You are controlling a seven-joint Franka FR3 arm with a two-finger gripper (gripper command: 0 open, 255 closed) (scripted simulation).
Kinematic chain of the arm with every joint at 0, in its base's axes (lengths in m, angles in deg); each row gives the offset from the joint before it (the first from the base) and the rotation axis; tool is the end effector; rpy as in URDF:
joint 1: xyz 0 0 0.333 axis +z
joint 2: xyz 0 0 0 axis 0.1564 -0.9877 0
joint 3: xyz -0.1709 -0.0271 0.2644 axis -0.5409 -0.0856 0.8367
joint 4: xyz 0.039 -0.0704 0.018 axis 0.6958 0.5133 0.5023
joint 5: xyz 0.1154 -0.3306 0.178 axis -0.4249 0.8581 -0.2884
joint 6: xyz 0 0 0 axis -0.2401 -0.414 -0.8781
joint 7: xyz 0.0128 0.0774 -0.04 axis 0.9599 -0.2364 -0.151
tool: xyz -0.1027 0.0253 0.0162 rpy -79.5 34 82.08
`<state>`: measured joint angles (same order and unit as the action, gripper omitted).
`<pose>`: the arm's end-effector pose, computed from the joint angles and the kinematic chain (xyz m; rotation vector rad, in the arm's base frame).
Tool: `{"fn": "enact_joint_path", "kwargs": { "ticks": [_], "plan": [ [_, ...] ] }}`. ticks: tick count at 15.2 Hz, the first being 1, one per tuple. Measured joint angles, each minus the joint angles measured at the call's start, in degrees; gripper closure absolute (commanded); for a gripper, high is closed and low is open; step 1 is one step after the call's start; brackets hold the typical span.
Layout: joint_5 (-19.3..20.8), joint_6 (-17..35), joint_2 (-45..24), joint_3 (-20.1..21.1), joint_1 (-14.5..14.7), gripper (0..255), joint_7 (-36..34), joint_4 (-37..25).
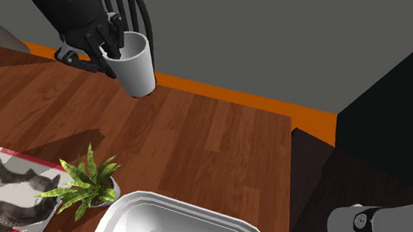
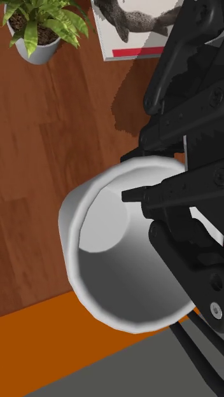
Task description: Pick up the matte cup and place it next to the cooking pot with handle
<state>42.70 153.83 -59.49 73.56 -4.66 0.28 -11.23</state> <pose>0.6828 0.1070 0.4854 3.0542 0.1366 -0.0233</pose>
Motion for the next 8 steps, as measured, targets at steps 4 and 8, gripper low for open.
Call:
{"fn": "enact_joint_path", "kwargs": {
  "ticks": [4,8],
  "plan": [
    [-0.02,-3.14,-0.20,0.01,0.16,255,0.26,-3.36],
    [0.06,-6.84,-1.23,0.01,0.48,255,0.49,-8.09]
  ]
}}
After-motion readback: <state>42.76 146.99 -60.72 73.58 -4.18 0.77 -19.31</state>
